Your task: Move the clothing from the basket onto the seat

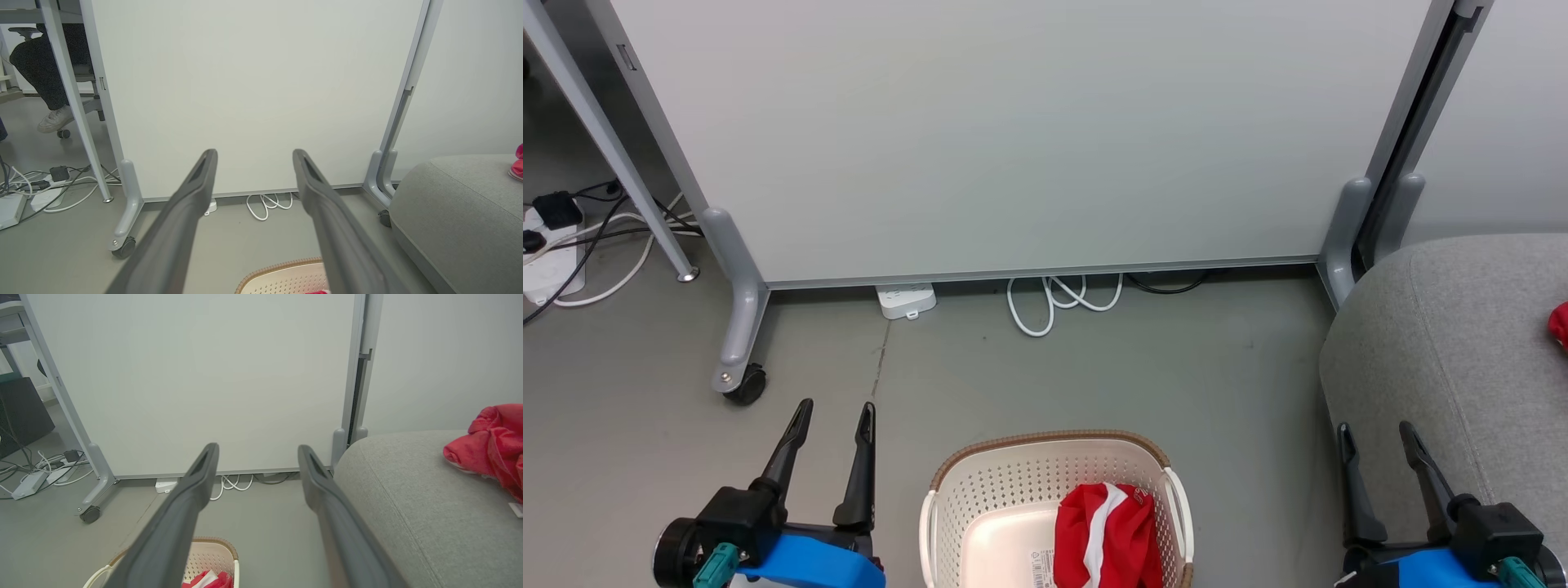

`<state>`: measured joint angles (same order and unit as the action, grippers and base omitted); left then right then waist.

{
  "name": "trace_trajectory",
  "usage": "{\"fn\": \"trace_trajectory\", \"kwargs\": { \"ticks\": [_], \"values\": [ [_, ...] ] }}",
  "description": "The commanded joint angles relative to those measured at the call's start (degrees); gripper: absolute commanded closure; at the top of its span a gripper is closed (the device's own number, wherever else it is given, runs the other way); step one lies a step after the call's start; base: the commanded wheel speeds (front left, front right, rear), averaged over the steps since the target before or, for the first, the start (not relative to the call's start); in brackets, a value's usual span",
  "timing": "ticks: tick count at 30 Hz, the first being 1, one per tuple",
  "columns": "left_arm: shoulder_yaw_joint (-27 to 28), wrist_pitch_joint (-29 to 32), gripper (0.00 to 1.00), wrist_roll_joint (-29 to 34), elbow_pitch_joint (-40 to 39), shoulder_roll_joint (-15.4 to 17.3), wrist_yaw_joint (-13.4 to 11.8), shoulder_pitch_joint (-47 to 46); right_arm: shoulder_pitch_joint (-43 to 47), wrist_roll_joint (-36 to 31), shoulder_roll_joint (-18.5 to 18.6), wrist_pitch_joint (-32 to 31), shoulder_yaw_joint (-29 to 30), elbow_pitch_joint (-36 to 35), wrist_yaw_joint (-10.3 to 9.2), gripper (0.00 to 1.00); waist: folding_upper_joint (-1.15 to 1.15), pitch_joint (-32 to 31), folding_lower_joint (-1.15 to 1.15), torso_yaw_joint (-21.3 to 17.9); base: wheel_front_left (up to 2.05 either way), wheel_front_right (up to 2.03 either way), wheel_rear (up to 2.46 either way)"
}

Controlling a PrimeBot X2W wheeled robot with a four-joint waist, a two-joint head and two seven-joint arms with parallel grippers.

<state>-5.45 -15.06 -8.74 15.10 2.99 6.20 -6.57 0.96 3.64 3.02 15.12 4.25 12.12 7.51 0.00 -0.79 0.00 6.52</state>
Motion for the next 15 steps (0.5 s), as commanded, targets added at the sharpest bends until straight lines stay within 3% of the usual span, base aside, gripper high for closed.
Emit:
{"fn": "trace_trajectory", "kwargs": {
  "ticks": [1,15],
  "values": [
    [0.4,-0.2,0.00,0.2,0.3,0.0,0.2,0.7,0.4,0.2,-0.2,0.0,-0.2,0.1,-0.04,0.00,0.00,0.0,0.00,0.0,0.00,0.00,0.00],
    [-0.6,-0.2,0.00,0.4,2.5,0.0,0.8,-1.8,-2.3,0.3,-0.2,0.0,-1.8,0.9,-0.03,0.00,0.00,0.9,0.00,-1.3,0.00,0.00,0.00]
  ]
}}
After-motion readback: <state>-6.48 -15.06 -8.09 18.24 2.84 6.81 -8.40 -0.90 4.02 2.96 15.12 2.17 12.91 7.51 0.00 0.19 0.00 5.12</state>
